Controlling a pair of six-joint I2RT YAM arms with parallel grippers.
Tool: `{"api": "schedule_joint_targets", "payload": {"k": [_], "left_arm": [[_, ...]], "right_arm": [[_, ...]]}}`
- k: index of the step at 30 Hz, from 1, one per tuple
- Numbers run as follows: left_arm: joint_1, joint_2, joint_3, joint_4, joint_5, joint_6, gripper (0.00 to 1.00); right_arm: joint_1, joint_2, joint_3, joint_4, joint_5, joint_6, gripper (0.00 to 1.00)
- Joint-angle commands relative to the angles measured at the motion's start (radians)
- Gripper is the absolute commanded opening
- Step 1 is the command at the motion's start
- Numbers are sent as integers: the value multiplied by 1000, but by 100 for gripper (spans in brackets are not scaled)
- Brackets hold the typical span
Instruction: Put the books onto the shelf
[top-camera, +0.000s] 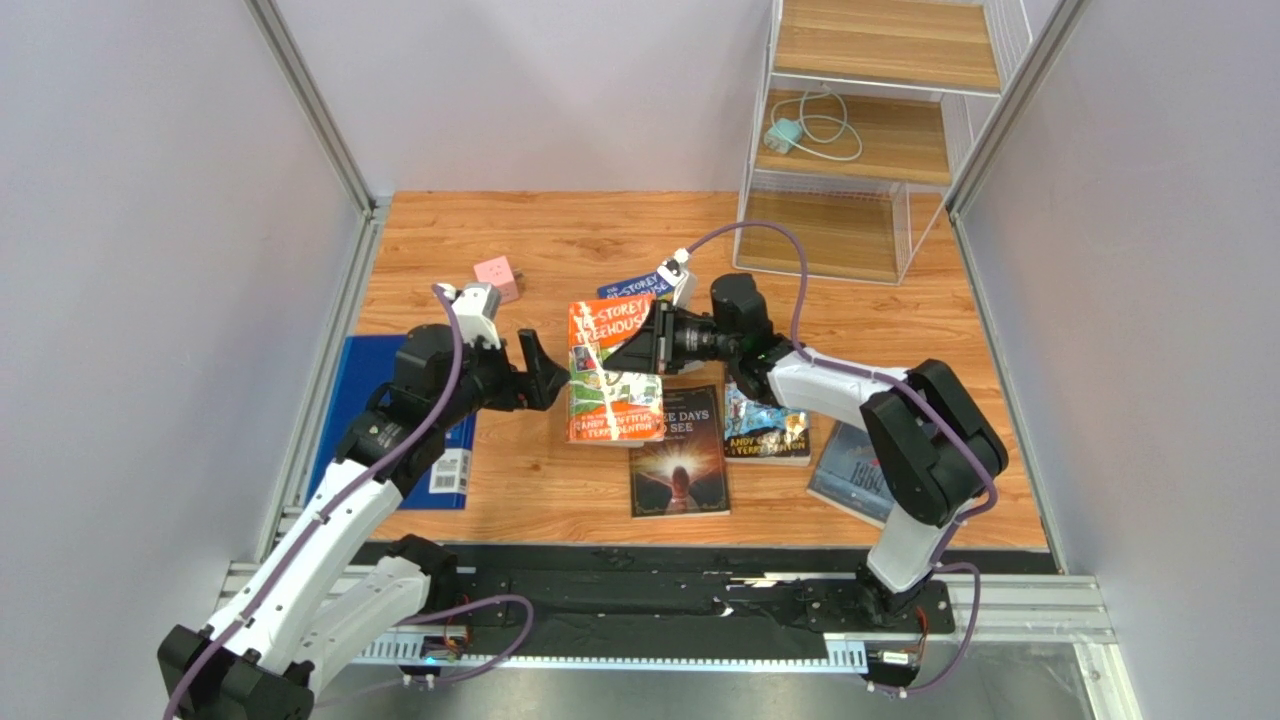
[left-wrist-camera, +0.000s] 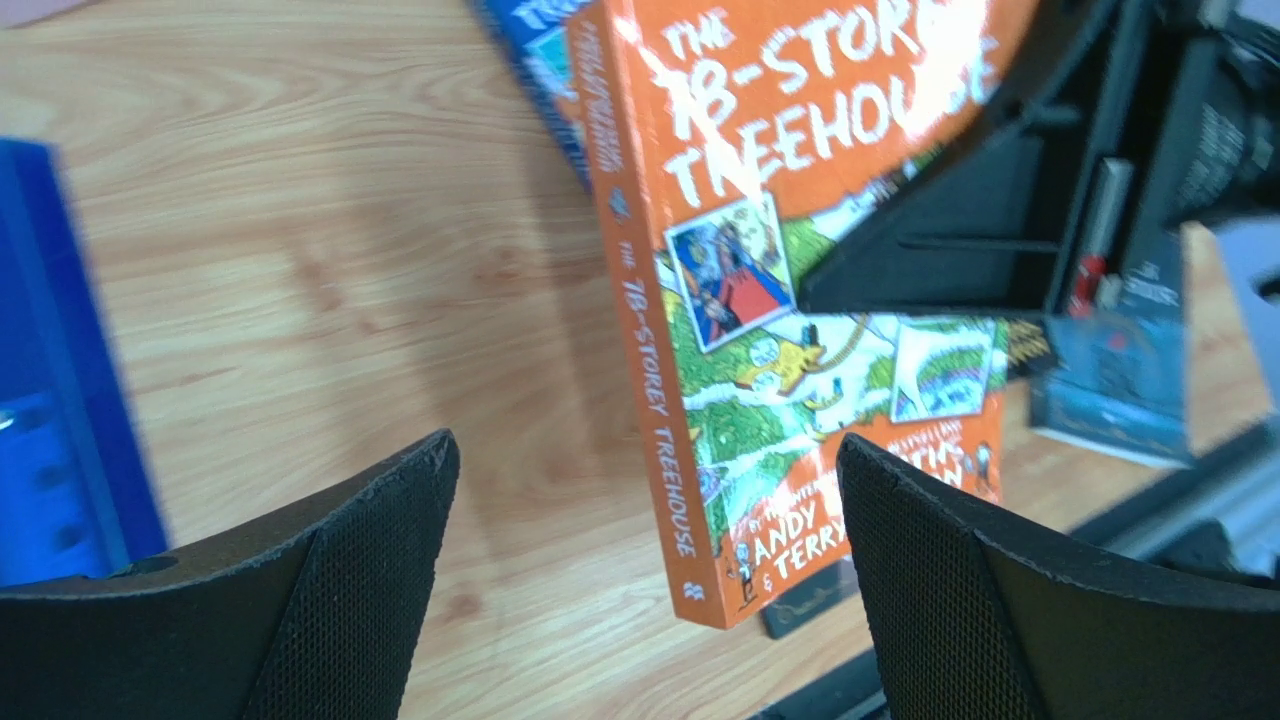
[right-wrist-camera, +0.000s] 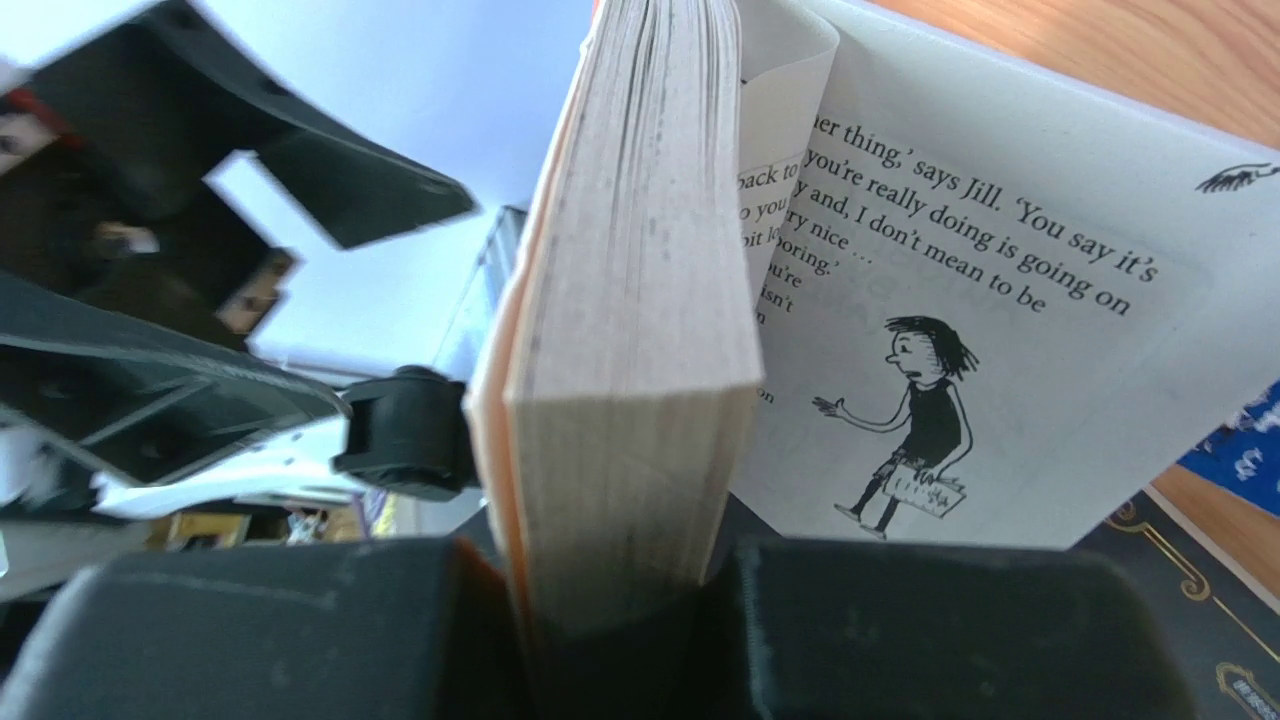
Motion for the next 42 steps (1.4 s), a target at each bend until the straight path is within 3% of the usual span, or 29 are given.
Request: {"api": "schedule_joint_targets", "payload": {"k": [1,8,11,13,14,15,19,20,22,23,24,26,27,28,30,36,42], "left_arm": [[11,-25,-61,252,280,-21,100],[11,42,-69,320,348,-26,100],[11,44,-105,436,392,-61,98],[11,47,-125,509,429,-98,64],[11,51,-125,524,435,-109,40],[11,54,-124,535,434,-127,0],[11,67,-92,531,423,-118,0],[11,77,-80,520,422,-114,0],[11,85,-31,471,419,-92,0],[11,91,-15,458,418,-86,0],[12,97,17,433,417,-68,0],[12,117,49,408,420,-54,0],[12,126,75,400,425,-42,0],[14,136,86,399,440,-37,0],[14,159,111,411,463,-37,0],[14,202,138,521,558,-110,0],[14,231,161,656,671,-216,0]], "right_arm": [[6,-45,2,256,-234,89,0],[7,-47,-22,488,-343,229,0],[7,-18,-27,667,-382,362,0],[7,13,-22,776,-409,446,0],[7,25,-19,811,-417,474,0],[6,37,-16,875,-425,499,1],[0,80,-8,905,-431,557,15],[-8,76,-31,893,-420,539,40],[-48,45,-83,847,-361,498,62],[-62,19,-147,815,-339,458,89],[-75,-57,-177,692,-313,351,100],[-96,-164,-229,477,-214,173,100],[-96,-277,-229,190,-165,-28,100],[-86,-341,-225,60,-44,-109,100],[-79,-477,-229,-149,46,-226,100],[-83,-657,-260,-334,198,-286,100],[-89,-734,-331,-317,221,-283,100]]}}
